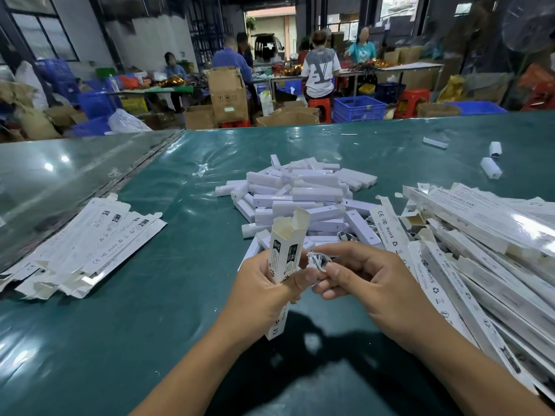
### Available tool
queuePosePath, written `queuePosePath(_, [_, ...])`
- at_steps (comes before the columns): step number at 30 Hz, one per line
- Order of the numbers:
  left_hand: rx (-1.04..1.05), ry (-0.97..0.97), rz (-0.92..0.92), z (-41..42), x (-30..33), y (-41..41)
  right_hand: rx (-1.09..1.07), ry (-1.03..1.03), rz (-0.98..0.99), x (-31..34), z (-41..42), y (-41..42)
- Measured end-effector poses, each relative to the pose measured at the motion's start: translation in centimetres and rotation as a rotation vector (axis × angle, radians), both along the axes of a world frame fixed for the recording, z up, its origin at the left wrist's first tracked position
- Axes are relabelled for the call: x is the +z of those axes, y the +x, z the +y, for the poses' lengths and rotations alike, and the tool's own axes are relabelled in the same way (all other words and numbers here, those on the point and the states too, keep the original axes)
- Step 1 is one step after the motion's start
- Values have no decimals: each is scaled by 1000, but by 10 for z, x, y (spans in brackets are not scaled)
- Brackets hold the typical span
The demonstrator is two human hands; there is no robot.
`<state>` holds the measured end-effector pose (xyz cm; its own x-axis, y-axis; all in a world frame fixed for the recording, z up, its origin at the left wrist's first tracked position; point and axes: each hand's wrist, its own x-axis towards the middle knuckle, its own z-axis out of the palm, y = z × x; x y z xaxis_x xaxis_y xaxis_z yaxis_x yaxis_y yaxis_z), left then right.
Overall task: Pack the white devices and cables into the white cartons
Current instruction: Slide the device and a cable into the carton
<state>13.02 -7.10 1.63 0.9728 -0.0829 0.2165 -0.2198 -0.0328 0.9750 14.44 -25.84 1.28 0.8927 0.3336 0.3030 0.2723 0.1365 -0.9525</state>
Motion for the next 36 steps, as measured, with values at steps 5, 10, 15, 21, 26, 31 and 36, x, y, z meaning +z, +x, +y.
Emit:
queuePosePath(5, [-45, -18, -18, 1, 3, 0, -209, -229, -262, -5, 4, -3])
queuePosePath(10, [-23, -87, -1, 3, -1, 3, -257, -489, -576, 3, 2, -8])
queuePosePath(15, [-58, -88, 18, 2, -2, 4, -389, -642, -862, -1, 8, -5])
queuePosePath(21, [-77, -167, -5, 1, -4, 5, -510, -641, -995, -7, 20, -4])
queuePosePath(26, [-72, -193, -6, -4, -6, 3, -455, -645, -1031, -5, 11, 0])
queuePosePath(31, [-7, -36, -54, -9, -10, -1, -483, -254, -540, 17, -13, -2])
queuePosePath(36, [-10, 127, -127, -11, -15, -1, -404, -101, -515, 54, -23, -22])
